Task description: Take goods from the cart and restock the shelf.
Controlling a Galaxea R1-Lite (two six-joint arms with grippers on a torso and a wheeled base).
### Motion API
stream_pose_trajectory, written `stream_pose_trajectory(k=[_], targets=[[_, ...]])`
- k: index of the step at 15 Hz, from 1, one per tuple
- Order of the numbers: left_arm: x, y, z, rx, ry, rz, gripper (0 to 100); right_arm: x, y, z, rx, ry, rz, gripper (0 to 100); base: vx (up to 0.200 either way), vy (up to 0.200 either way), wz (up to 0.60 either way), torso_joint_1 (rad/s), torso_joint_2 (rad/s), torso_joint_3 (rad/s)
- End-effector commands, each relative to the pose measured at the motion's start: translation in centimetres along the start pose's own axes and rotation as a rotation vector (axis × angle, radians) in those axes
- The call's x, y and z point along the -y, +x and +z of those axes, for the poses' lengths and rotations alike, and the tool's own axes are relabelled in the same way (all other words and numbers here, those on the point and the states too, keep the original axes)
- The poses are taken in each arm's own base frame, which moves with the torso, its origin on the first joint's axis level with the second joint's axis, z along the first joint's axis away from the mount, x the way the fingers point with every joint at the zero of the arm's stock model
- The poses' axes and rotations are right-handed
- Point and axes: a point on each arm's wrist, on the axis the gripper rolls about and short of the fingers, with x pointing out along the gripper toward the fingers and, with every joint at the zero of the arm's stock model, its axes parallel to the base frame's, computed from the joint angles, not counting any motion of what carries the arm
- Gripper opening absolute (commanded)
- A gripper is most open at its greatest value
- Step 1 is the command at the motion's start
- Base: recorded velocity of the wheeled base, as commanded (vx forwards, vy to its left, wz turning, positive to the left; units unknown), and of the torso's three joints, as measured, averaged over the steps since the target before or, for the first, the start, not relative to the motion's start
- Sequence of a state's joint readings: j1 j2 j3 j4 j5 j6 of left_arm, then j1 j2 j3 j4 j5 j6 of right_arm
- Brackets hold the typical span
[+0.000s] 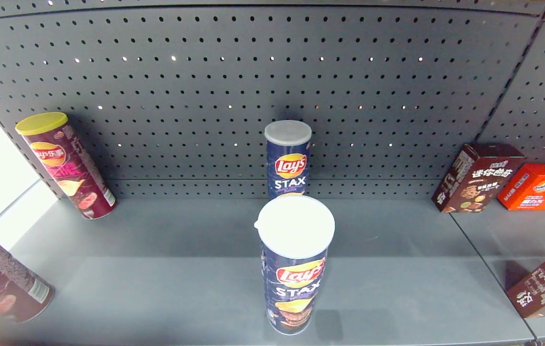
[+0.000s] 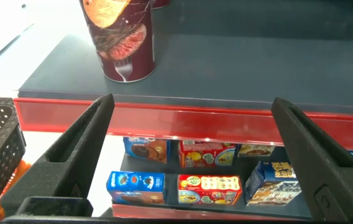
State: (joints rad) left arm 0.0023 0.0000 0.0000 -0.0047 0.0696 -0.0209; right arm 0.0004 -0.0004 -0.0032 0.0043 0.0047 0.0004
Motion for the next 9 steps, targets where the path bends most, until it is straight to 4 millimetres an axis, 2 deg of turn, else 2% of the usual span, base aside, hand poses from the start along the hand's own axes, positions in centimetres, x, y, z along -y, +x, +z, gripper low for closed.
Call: stream_pose_trajectory(k=[1,9], targets=[[0.00,0.00,0.00,0.000,-0.001,0.000,100,0.00,0.00,-0.01,-0.001,0.001,0.001,100,0.000,0.000,0.00,0.000,0.00,0.000],[0.00,0.00,0.01,0.001,-0.001,-0.001,100,0.00,0.00,-0.01,-0.001,-0.002,0.003,100,0.000,0.000,0.00,0.000,0.00,0.000]])
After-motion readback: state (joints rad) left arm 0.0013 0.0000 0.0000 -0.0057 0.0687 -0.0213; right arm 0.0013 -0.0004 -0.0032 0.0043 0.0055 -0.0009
